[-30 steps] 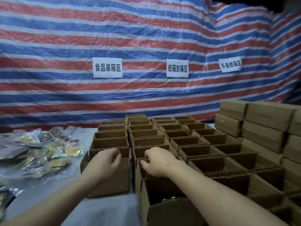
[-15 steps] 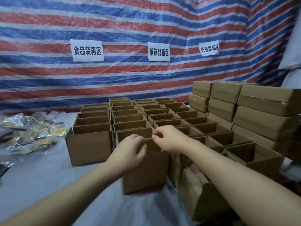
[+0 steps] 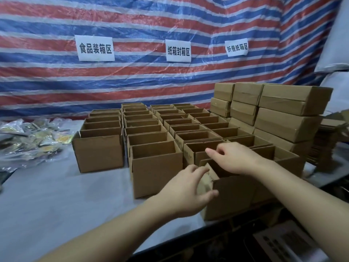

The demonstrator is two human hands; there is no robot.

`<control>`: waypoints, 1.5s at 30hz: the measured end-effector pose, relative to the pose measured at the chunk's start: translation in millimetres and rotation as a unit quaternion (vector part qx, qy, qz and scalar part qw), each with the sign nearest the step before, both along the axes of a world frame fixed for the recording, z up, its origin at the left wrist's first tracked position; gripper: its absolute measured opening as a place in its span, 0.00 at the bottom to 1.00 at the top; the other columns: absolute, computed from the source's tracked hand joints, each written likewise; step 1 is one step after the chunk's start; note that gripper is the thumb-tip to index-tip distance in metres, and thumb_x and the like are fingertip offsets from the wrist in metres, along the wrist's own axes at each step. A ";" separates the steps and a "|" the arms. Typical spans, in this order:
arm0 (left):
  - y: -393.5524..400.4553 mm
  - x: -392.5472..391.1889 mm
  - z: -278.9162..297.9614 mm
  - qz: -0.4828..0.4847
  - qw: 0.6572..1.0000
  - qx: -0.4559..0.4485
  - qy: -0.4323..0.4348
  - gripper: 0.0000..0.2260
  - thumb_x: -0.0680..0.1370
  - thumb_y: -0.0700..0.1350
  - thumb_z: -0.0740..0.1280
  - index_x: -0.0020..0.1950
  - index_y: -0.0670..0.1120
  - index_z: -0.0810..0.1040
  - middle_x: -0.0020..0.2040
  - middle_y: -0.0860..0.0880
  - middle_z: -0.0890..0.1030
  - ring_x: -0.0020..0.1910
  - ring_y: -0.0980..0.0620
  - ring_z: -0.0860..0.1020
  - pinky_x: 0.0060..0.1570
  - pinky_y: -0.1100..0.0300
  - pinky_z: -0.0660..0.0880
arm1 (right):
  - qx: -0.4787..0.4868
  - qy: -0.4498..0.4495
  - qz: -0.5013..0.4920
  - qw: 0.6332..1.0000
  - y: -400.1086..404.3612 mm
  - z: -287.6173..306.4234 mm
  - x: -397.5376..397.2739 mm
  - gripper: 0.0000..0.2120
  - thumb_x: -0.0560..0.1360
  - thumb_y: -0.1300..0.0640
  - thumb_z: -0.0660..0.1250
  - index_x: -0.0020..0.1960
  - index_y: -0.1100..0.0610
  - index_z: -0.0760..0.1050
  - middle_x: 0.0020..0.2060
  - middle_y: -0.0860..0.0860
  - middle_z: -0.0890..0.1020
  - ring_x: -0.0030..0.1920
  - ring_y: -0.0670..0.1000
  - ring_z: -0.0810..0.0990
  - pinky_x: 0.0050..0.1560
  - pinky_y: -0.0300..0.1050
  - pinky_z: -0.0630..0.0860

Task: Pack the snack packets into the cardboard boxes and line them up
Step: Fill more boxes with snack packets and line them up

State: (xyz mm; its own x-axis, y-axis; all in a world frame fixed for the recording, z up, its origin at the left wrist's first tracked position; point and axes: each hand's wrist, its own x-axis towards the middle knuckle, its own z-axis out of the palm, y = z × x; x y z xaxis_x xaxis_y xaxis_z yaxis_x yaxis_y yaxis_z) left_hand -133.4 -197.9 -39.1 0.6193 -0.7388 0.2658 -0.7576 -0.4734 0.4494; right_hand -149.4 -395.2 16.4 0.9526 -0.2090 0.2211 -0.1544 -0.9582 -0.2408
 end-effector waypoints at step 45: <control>332.6 47.6 -45.5 0.243 0.930 -0.204 0.185 0.37 0.60 0.64 0.78 0.59 0.74 0.57 0.61 0.60 0.72 0.54 0.62 0.79 0.48 0.65 0.78 | 0.046 0.144 0.227 0.962 293.2 -44.4 112.9 0.27 0.81 0.37 0.57 0.76 0.46 0.62 0.69 0.47 0.71 0.56 0.45 0.75 0.50 0.40 0.75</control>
